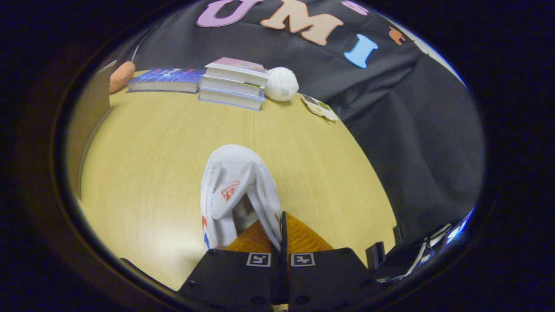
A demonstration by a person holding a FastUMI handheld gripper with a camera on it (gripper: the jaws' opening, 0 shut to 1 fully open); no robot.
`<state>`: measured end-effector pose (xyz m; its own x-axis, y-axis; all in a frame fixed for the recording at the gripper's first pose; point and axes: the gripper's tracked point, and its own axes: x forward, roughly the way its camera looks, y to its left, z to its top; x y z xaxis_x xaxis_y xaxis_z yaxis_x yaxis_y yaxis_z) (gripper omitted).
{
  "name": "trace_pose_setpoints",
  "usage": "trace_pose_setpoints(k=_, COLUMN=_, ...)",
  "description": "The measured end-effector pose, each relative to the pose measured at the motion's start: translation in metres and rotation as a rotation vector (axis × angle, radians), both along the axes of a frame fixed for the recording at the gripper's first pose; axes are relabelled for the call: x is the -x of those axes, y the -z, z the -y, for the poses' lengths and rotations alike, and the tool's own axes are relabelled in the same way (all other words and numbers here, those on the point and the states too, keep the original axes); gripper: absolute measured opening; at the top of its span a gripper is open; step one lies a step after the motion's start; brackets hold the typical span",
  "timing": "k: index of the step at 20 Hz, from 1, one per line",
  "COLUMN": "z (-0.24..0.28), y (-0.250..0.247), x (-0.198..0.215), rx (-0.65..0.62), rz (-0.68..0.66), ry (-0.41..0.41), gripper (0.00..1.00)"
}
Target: Open the storage box then place both shoes into the box .Put the left shoe in first, then the right shoe, with the right side of both shoes facing outward in a uniform manner.
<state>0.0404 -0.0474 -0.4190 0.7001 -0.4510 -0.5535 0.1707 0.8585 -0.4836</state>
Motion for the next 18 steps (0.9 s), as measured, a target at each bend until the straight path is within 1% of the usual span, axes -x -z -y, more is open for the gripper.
trace_pose_setpoints(k=3, z=-0.009, y=-0.011, x=0.007, rx=0.058, rz=0.003, ry=0.101, gripper=0.03)
trace_pose_setpoints(k=5, z=-0.016, y=-0.021, x=0.013, rx=0.107, rz=0.005, ry=0.134, gripper=0.02)
trace_pose_setpoints(k=9, z=-0.031, y=-0.062, x=0.027, rx=0.18, rz=0.029, ry=0.184, gripper=0.03)
trace_pose_setpoints(k=12, z=-0.047, y=-0.11, x=0.028, rx=0.255, rz=0.086, ry=0.192, gripper=0.03)
trace_pose_setpoints(k=15, z=-0.071, y=-0.17, x=0.031, rx=0.347, rz=0.165, ry=0.182, gripper=0.02)
trace_pose_setpoints(k=18, z=-0.108, y=-0.222, x=0.025, rx=0.36, rz=0.27, ry=0.148, gripper=0.02)
